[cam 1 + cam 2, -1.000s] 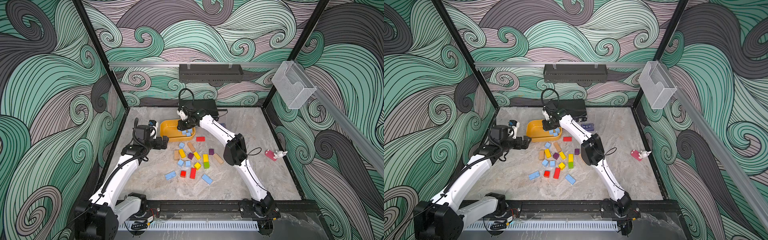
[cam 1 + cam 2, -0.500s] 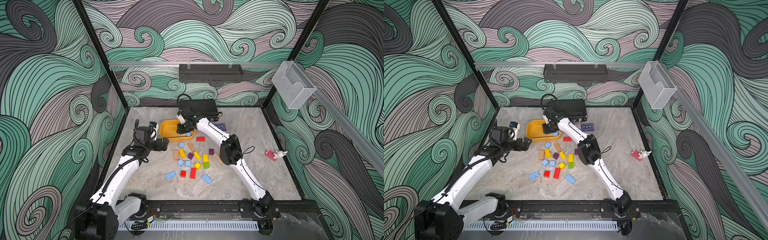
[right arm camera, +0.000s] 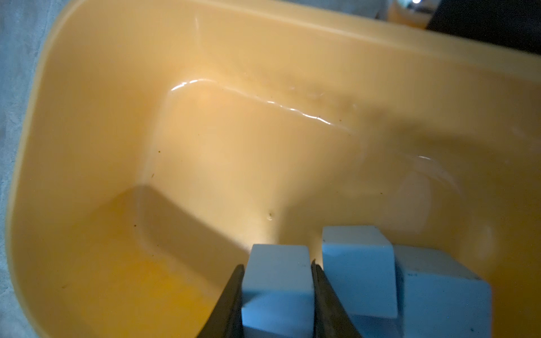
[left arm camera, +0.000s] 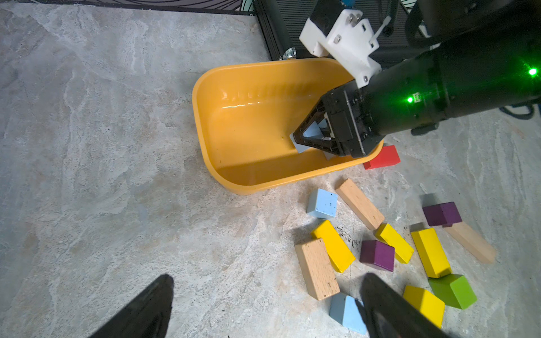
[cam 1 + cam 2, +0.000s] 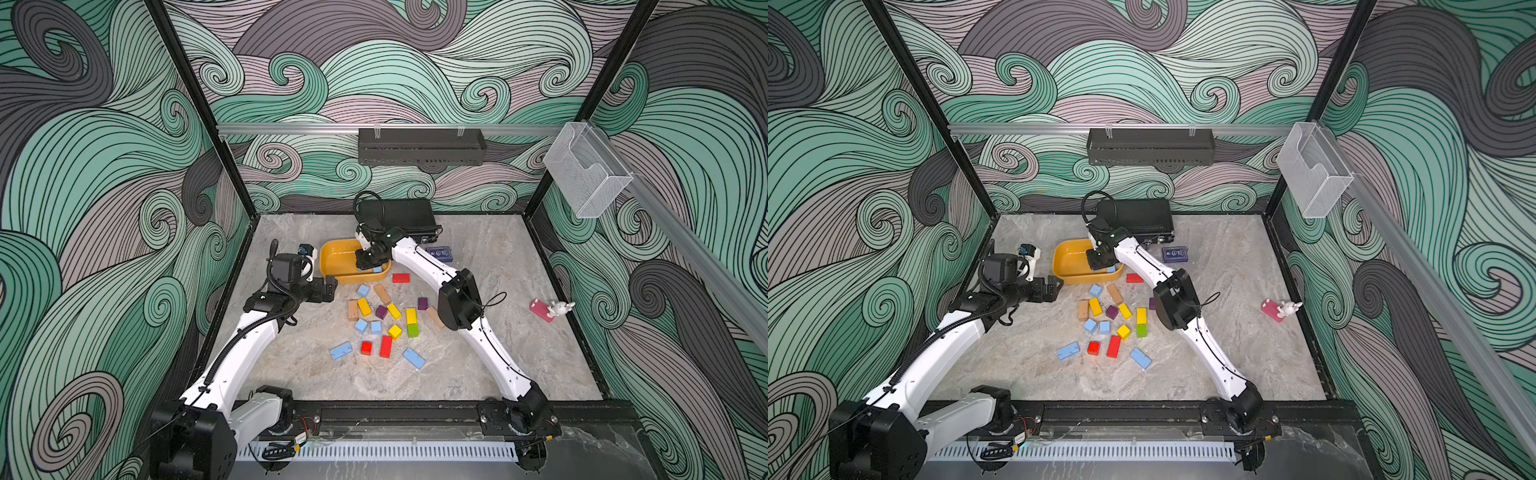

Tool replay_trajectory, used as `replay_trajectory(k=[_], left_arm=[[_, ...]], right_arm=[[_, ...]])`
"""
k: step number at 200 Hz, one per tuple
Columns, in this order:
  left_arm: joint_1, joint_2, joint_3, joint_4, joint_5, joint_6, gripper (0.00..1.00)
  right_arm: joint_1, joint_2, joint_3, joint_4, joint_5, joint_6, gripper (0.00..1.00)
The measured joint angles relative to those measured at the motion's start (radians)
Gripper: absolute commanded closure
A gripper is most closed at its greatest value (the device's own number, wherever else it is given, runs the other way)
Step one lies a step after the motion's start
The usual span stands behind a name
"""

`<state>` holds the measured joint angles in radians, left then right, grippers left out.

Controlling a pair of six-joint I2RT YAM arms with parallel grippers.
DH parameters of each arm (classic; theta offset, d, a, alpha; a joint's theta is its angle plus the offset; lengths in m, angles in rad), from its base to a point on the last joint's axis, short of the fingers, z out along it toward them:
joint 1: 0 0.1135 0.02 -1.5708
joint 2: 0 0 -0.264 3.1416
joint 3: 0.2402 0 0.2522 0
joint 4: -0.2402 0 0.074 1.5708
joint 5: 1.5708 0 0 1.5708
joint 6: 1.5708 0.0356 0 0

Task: Pick out the blue building blocks
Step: Place the building block in the storage box, then pick up the building block from the center of the board.

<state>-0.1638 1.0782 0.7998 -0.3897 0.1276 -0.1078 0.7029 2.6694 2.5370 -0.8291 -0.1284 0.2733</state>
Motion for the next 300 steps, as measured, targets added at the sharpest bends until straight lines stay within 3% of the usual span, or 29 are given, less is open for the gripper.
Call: replay_trajectory(k=[30, 63, 156, 240, 300], left_arm=[[0.000, 0.000, 0.000, -0.003, 0.000, 0.000, 0.01], [0.000, -0.002, 0.000, -0.015, 0.000, 0.003, 0.01], [0.000, -0.076, 0.000, -0.038, 0.000, 0.022, 0.01], [0.000, -0.121, 0.037, -0.124, 0.041, 0.068, 0.01], [-0.003, -0.217, 0.111, -0.233, 0.092, 0.093, 0.01]], right_arm=[[0.000, 0.000, -0.021, 0.002, 0.026, 0.000, 0.71], [-0.003, 0.000, -0.028, 0.003, 0.017, 0.008, 0.54], [-0.006, -0.054, -0.043, 0.000, 0.016, 0.006, 0.38], [-0.006, -0.270, -0.131, 0.002, 0.016, -0.028, 0.10], [-0.006, -0.462, -0.295, 0.003, 0.018, -0.078, 0.01]])
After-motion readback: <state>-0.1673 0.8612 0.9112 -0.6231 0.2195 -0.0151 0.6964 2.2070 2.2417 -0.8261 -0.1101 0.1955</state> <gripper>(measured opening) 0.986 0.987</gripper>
